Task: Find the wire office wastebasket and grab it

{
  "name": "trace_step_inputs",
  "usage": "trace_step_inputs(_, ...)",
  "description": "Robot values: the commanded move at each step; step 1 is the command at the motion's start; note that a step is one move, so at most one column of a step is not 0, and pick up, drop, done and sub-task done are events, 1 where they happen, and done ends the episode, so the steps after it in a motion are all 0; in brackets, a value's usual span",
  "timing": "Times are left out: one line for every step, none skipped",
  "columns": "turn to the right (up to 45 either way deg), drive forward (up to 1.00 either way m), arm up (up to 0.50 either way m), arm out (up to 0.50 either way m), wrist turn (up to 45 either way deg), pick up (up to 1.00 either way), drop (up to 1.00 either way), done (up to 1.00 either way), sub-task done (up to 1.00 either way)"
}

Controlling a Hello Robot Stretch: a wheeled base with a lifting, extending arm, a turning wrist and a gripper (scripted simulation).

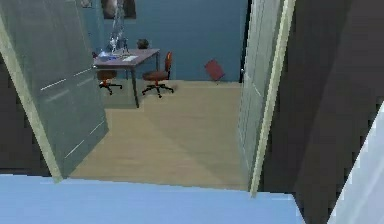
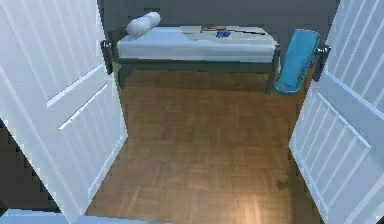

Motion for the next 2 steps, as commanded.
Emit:
trace_step_inputs(-3.0,0.0,0.0,0.0,0.0,0.0,0.0,0.0,0.0)
trace_step_inputs(0.0,1.0,0.0,0.0,0.0,0.0,0.0,0.0,0.0)
